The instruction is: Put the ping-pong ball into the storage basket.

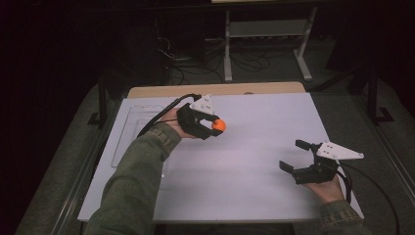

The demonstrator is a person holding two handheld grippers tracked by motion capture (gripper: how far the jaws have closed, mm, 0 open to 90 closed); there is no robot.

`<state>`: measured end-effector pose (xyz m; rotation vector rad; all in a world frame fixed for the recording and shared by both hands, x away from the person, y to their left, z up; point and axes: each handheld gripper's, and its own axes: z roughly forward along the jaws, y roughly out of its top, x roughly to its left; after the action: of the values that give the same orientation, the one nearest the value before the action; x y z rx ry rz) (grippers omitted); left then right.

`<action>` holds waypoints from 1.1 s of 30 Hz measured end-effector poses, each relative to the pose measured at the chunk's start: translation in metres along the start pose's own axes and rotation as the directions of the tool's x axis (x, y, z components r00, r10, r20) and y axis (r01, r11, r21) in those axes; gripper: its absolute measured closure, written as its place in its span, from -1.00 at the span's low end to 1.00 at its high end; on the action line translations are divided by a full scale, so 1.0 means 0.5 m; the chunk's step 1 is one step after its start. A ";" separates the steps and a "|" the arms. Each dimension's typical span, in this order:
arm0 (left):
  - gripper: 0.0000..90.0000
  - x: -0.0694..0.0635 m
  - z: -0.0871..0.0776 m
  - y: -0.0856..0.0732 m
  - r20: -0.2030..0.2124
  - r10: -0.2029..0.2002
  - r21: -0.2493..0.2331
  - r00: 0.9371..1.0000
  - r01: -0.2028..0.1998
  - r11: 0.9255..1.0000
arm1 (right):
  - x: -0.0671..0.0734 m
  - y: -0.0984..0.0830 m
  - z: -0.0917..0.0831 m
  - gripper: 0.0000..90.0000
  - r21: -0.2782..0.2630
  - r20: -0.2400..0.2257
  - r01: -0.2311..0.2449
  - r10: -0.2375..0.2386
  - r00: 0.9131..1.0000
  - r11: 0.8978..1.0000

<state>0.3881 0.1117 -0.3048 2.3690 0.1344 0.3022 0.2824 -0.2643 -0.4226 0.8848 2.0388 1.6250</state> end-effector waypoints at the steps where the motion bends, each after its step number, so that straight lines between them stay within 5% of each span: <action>1: 0.12 0.000 -0.002 -0.002 0.000 0.000 -0.002 1.000 0.000 1.000 | 0.000 0.000 0.000 -1.00 0.000 0.000 -0.001 0.001 1.000 1.000; 33: 0.12 -0.009 -0.081 -0.053 -0.039 -0.035 0.013 0.999 0.036 0.999 | 0.001 -0.002 0.005 -1.00 0.017 -0.007 0.004 -0.004 1.000 1.000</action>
<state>0.3733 0.1573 -0.2953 2.3724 0.1973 0.3309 0.2831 -0.2623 -0.4241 0.8816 2.0609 1.6131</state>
